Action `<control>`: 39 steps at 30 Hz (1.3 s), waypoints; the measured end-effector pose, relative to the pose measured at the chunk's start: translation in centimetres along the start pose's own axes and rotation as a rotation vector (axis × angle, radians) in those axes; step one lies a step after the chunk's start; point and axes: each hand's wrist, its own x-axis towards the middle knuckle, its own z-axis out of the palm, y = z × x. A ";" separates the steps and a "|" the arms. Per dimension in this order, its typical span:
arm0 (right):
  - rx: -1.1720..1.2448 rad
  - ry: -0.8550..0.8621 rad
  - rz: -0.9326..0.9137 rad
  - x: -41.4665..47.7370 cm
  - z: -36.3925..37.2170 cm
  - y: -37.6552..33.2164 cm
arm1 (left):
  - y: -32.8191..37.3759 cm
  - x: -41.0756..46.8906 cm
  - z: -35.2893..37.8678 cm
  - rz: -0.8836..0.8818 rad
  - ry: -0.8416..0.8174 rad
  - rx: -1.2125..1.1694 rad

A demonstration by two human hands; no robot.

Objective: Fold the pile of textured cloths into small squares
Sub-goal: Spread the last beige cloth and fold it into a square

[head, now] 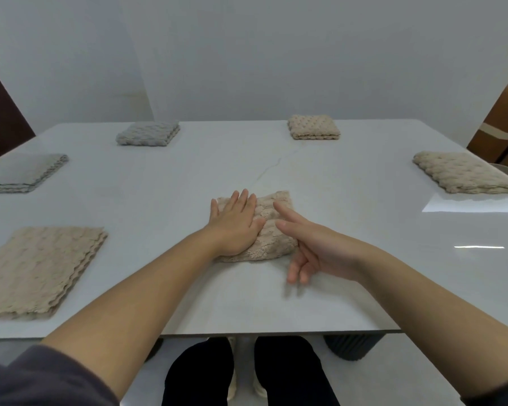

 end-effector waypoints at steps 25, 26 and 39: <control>-1.370 0.333 -0.096 5.3 0.4 0.9 | 0.2 -2.5 1.1 -0.033 0.190 0.008; -1.378 0.347 -0.112 5.2 0.4 0.9 | 0.0 -2.4 1.0 -0.024 0.195 0.020; -1.333 0.303 -0.086 4.5 -0.6 -0.9 | -2.0 -4.4 0.4 0.189 0.279 -0.084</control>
